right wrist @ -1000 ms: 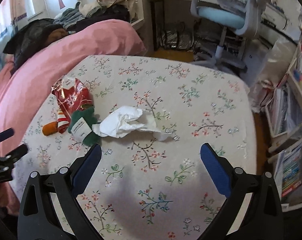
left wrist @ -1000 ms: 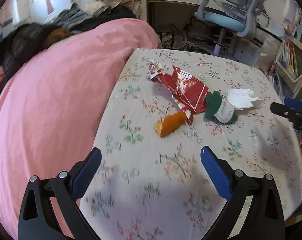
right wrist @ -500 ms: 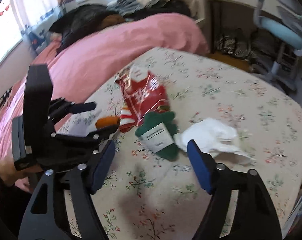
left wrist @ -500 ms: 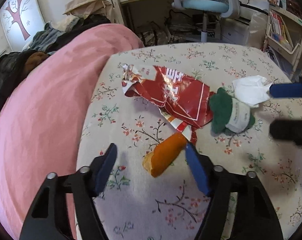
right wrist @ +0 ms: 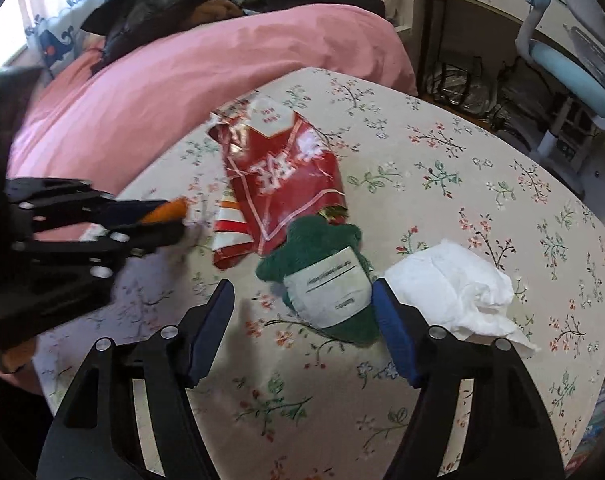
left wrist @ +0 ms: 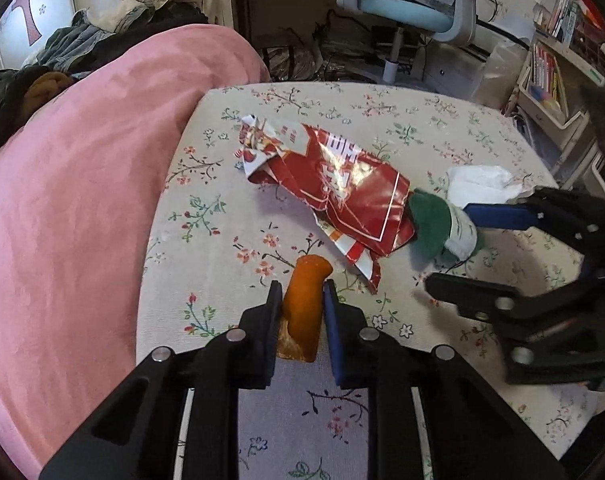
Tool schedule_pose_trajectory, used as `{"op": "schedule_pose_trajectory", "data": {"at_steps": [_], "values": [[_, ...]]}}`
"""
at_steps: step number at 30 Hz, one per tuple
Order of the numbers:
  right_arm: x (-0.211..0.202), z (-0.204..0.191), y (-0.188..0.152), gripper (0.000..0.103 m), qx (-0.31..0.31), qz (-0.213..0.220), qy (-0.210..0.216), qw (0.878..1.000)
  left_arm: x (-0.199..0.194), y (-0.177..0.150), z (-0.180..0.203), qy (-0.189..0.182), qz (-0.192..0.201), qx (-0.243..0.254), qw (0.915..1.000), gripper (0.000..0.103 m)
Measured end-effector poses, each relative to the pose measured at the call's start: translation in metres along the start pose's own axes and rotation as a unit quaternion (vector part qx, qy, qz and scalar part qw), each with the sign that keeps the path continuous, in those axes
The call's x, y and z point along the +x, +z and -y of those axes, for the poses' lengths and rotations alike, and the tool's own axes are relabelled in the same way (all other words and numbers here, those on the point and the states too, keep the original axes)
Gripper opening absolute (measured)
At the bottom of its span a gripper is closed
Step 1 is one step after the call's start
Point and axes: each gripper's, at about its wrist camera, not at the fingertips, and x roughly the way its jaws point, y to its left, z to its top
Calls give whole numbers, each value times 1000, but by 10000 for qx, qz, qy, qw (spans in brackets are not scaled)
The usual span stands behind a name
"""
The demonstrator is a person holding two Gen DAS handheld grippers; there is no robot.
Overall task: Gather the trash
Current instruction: 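Grasp the orange peel with the left gripper while the right grasps the green labelled item, then carry both items into the yellow bin and open both grippers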
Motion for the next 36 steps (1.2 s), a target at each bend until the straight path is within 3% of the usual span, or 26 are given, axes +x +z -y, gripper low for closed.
{"op": "schedule_pose_trajectory", "data": {"at_steps": [2, 3, 6, 18, 36], "values": [[1, 3, -1, 54, 36, -20, -101, 9999, -2, 1, -1, 9, 22, -33, 10000, 21], [0, 8, -1, 43, 116, 7, -103, 9999, -3, 1, -1, 28, 27, -40, 10000, 21], [-9, 22, -1, 36, 428, 72, 151, 9989, -7, 1, -1, 103, 45, -69, 9999, 21], [-60, -11, -11, 35, 75, 365, 746, 9965, -41, -5, -2, 345, 446, -249, 9981, 21], [-114, -36, -45, 35, -170, 515, 1219, 9911, -82, -27, 18, 630, 924, 2, 9937, 21]]}}
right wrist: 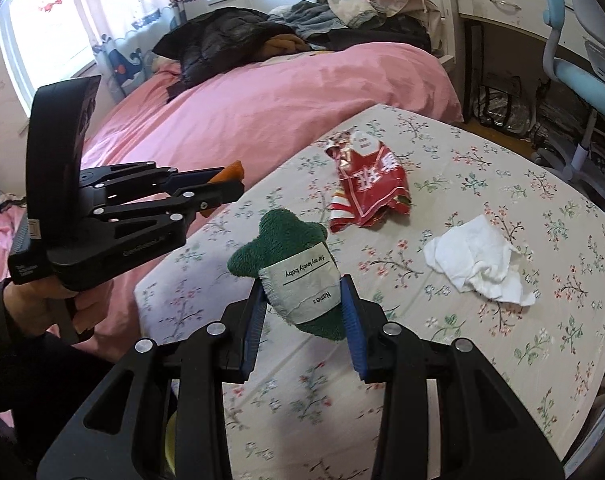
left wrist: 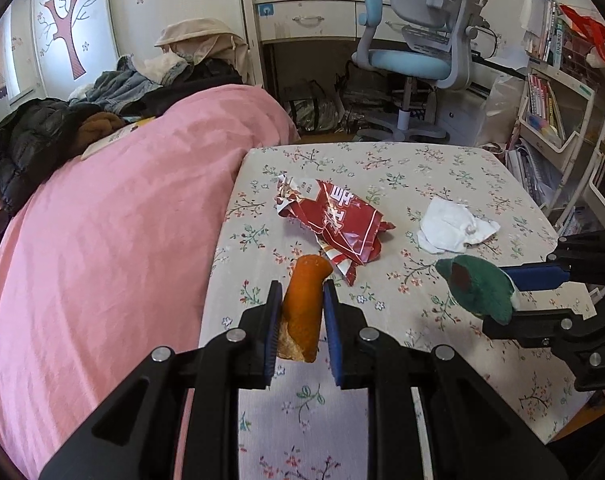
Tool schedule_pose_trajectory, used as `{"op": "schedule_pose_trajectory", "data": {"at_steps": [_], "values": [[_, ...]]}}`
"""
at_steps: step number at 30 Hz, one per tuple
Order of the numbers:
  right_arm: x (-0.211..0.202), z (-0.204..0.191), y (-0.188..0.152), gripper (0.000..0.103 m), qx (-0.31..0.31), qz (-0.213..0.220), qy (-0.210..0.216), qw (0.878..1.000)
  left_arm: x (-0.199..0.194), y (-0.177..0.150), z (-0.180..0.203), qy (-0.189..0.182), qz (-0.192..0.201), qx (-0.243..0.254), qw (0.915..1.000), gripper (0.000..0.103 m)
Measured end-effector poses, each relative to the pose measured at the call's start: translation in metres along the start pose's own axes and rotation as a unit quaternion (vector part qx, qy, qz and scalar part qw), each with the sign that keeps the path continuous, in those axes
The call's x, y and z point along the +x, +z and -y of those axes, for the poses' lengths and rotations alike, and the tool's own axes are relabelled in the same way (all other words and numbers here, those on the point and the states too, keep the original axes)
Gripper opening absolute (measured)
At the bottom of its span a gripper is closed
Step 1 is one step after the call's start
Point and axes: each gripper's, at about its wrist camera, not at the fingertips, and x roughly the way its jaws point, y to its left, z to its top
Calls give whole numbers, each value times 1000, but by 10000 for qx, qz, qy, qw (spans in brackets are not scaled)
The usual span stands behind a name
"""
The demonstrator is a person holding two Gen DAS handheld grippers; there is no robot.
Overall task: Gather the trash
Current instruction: 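Carry both items into the yellow bin and open both grippers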
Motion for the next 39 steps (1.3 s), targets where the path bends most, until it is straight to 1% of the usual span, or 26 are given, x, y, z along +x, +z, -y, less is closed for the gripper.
{"op": "schedule_pose_trajectory", "data": {"at_steps": [3, 6, 9, 14, 19, 23, 24, 26, 28, 29, 30, 31, 33, 36, 38, 39], "values": [[-7, -13, -6, 35, -53, -7, 149, 9999, -10, -5, 2, 23, 60, -5, 10000, 21], [-11, -31, -15, 35, -177, -102, 304, 9993, -18, -11, 2, 22, 106, -31, 9999, 21], [-11, -54, -30, 35, -383, -299, 474, 9977, -26, -17, 4, 43, 123, -27, 9999, 21], [-8, -98, -68, 35, -723, -699, 761, 9920, -45, -29, 4, 52, 218, -41, 9997, 21], [-1, -132, -102, 36, -891, -1095, 954, 9854, -59, -39, 5, 36, 277, -109, 9996, 21], [-1, -148, -120, 50, -934, -1218, 991, 9832, -65, -48, 8, 20, 256, -131, 9996, 21], [-4, -149, -122, 53, -917, -1182, 955, 9841, -66, -50, 9, 20, 244, -125, 9996, 21], [-9, -148, -123, 56, -842, -1093, 914, 9862, -68, -54, 11, 26, 203, -119, 9997, 21], [-20, -142, -123, 58, -681, -914, 823, 9901, -70, -58, 13, 22, 166, -116, 9998, 21], [-24, -139, -122, 63, -615, -841, 761, 9916, -71, -61, 15, 19, 136, -108, 9998, 21], [-29, -135, -120, 67, -500, -725, 647, 9940, -72, -64, 16, 18, 108, -96, 9999, 21], [-35, -130, -118, 69, -396, -612, 546, 9958, -72, -67, 18, 14, 66, -81, 9999, 21], [-46, -118, -114, 79, -150, -364, 282, 9988, -72, -74, 24, -6, -59, -34, 10000, 21], [-59, -97, -104, 82, 247, -62, -171, 9995, -71, -87, 34, -76, -279, 24, 9996, 21], [-65, -85, -100, 83, 512, 66, -474, 9975, -70, -97, 41, -164, -455, 21, 9988, 21], [-68, -78, -98, 83, 678, 110, -690, 9953, -70, -102, 44, -197, -527, 21, 9984, 21]]}}
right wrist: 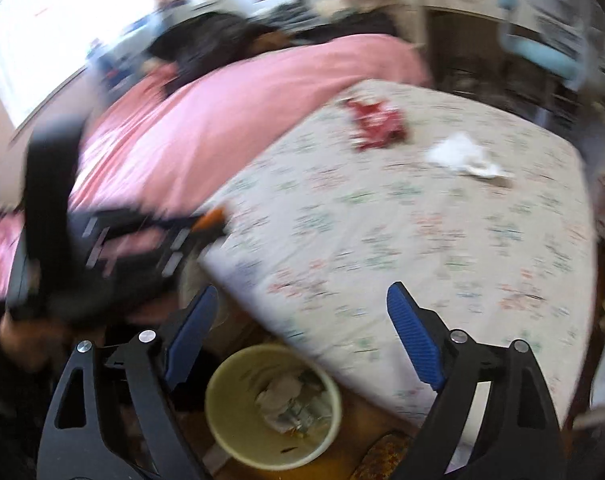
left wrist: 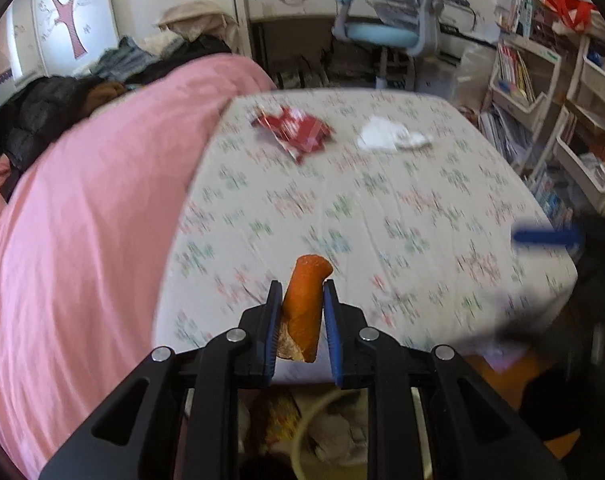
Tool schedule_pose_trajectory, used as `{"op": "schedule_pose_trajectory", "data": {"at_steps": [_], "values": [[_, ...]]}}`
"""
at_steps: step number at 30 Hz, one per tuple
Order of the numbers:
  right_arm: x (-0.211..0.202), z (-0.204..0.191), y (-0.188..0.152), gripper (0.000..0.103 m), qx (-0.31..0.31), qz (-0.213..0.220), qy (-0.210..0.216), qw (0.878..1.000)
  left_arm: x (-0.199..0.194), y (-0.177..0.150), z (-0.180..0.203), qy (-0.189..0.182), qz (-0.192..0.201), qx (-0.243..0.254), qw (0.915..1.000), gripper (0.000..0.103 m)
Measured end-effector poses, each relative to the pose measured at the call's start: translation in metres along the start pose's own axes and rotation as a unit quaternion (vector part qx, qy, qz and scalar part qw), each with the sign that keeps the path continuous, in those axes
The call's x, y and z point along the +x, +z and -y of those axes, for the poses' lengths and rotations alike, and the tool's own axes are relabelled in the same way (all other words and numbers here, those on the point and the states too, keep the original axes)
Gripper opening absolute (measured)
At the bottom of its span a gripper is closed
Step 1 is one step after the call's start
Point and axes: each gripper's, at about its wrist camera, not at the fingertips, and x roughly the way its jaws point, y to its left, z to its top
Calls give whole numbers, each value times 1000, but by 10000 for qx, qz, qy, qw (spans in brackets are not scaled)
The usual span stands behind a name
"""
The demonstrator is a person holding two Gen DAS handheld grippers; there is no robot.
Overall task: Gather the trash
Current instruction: 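Carry both items into the yellow bin and open both grippers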
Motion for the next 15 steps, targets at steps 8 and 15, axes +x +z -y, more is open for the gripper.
{"op": "schedule_pose_trajectory", "data": {"at_steps": [8, 15], "values": [[-23, 6, 9, 91, 1, 483, -1089, 9929, 18, -68, 44, -466, -1219, 21, 9914, 22], [-40, -4, 8, 96, -235, 845, -1737, 9809, 20, -97, 69, -358, -1630, 362, 9853, 62]]}}
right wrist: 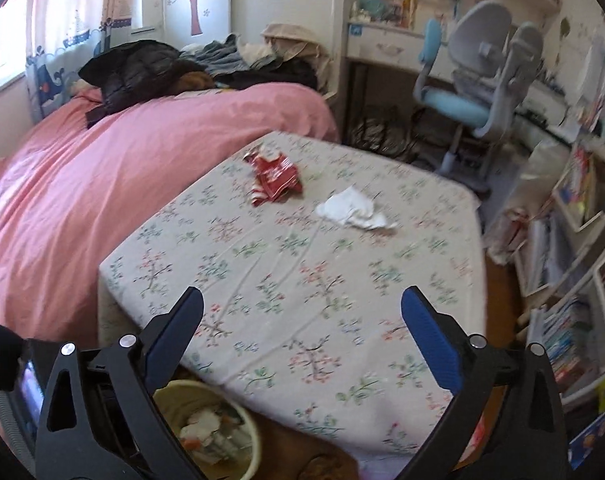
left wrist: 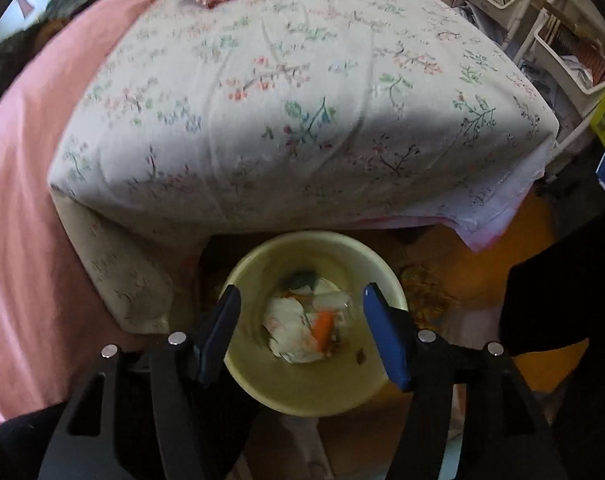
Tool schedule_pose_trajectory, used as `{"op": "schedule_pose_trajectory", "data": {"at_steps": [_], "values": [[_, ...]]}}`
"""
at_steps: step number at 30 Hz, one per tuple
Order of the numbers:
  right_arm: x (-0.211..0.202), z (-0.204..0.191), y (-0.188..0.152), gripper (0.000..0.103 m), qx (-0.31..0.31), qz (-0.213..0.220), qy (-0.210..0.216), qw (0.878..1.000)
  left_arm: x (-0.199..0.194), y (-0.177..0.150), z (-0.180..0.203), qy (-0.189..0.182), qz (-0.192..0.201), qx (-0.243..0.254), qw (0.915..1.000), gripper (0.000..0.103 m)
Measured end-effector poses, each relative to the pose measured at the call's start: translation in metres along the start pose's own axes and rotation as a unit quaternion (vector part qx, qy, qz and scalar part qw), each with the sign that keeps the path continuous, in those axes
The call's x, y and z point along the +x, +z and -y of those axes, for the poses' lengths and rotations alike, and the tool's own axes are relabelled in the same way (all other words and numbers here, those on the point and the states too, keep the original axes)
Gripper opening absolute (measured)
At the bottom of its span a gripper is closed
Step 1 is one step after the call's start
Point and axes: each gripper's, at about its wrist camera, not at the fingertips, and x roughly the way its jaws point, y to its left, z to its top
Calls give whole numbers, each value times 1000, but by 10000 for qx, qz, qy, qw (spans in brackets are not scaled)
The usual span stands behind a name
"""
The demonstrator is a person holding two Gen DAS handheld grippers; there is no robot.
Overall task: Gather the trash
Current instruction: 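Carry both items into the yellow bin and open both grippers, then move both open grippers back over the table toward the red wrapper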
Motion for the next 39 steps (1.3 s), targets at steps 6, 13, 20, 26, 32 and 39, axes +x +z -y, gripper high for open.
{"op": "schedule_pose_trajectory", "data": {"at_steps": [6, 13, 20, 26, 32, 39], "values": [[-6, 0, 1, 96, -18, 110, -27, 9999, -13, 10, -23, 2, 560, -610, 9966, 73], [-10, -5, 5, 96, -85, 219, -159, 9996, -31, 15, -33, 550, 1225, -1003, 9859, 85], [-14, -2, 6, 96, 0, 315, -214, 9993, -30, 21, -26, 868, 1361, -786, 9838, 88], [-15, -2, 7, 96, -2, 328, -208, 9992, -29, 23, -18, 1084, 1452, -512, 9821, 89], [-15, -3, 8, 96, -4, 301, -184, 9994, -30, 24, -21, 1074, 1491, -613, 9811, 89], [-18, -2, 12, 96, 72, 262, -97, 9996, -44, 32, -34, 914, 1741, -935, 9760, 90]]}}
